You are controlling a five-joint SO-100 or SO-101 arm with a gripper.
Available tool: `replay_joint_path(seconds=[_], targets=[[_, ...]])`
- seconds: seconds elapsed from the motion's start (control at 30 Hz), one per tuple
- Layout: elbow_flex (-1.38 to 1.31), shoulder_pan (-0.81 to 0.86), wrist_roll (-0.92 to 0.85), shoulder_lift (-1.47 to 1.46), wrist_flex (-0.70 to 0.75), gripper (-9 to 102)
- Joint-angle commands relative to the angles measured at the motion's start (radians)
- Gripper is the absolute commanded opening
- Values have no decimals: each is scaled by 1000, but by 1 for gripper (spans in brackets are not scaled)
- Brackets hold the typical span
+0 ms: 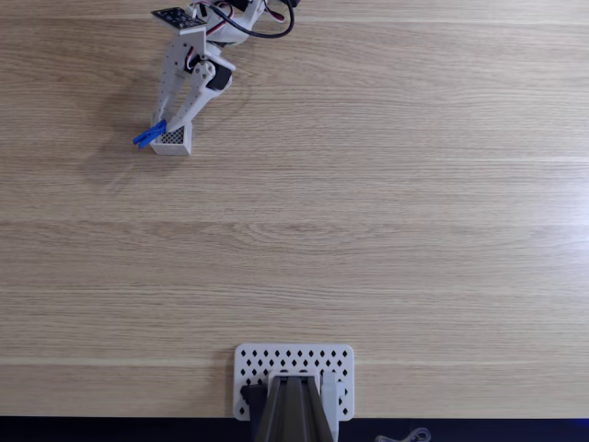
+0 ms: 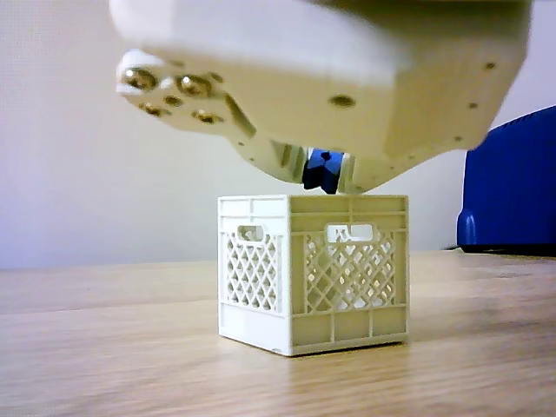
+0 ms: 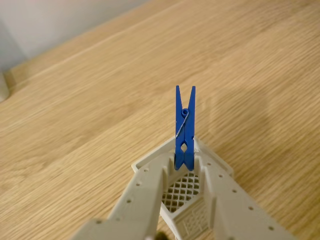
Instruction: Grasp a peg and put it in the crate.
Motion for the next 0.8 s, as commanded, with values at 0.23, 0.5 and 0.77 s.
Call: replay_joint_path(seconds=[0.23,0.5,0.77], targets=[[-12,8,-2,32,124,17],[-9,6,6,84,130,-3],[11,-64,78,242,144,-1]])
